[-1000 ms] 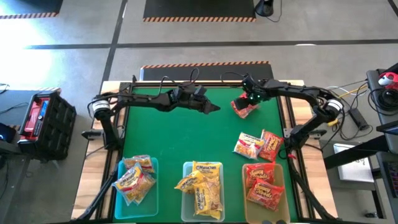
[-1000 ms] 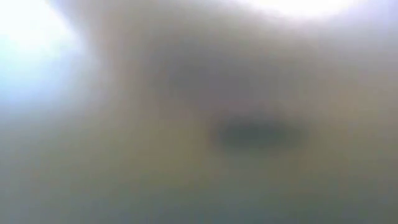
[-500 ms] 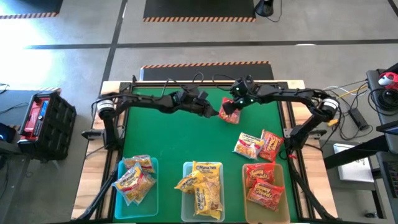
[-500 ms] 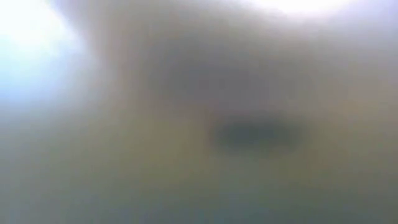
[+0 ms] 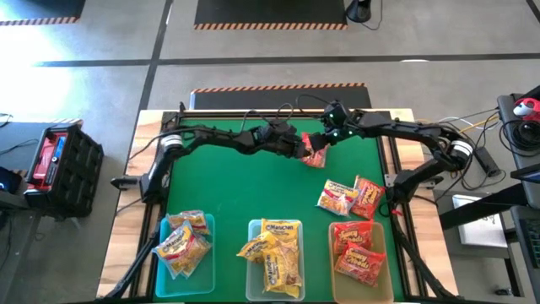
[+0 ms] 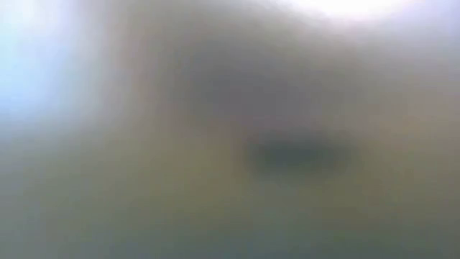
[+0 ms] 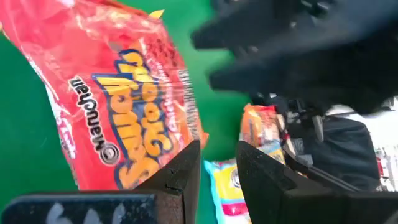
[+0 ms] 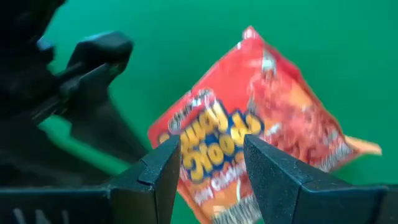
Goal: Sort Maruchan noodles
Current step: Put the orange noodle pack into the orange bin
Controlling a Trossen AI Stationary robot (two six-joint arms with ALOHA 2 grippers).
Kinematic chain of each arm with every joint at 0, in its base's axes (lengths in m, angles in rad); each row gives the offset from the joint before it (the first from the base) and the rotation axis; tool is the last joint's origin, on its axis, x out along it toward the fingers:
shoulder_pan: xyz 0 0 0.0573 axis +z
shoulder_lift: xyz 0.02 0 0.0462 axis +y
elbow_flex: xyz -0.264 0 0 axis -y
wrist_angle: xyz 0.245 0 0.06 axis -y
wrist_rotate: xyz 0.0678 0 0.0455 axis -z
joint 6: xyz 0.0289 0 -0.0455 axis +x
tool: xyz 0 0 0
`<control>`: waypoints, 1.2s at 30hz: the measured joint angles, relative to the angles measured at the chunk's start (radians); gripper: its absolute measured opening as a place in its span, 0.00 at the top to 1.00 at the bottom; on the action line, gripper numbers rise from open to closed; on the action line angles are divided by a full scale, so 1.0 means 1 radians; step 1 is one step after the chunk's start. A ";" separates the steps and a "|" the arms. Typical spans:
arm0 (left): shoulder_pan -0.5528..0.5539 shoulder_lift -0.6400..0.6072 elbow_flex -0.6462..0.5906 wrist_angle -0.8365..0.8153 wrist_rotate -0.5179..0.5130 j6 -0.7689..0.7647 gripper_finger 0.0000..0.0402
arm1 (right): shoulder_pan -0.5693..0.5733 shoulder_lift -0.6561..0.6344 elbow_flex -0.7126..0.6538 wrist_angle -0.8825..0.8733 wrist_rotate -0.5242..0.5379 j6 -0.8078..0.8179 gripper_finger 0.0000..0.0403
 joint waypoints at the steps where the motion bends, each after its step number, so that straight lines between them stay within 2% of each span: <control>1: 0.000 0.018 0.021 -0.018 -0.004 -0.005 0.79 | 0.000 -0.002 0.000 -0.015 0.000 -0.007 0.59; 6: 0.000 0.066 0.083 -0.181 -0.043 -0.008 0.79 | -0.002 -0.005 0.000 -0.104 0.046 -0.036 0.59; 13: 0.001 0.060 0.089 -0.281 -0.112 -0.002 0.79 | -0.042 -0.005 -0.002 -0.180 0.060 -0.042 0.59; 17: 0.002 0.058 0.089 -0.340 -0.132 0.016 0.81 | -0.094 -0.009 -0.002 -0.177 -0.037 -0.052 0.59; 29: 0.001 0.061 0.087 -0.342 -0.160 -0.003 0.81 | -0.202 0.006 -0.003 -0.013 -0.303 -0.042 0.59; 36: 0.000 0.061 0.087 -0.342 -0.161 -0.014 0.81 | -0.203 0.042 -0.004 -0.006 -0.370 -0.042 0.59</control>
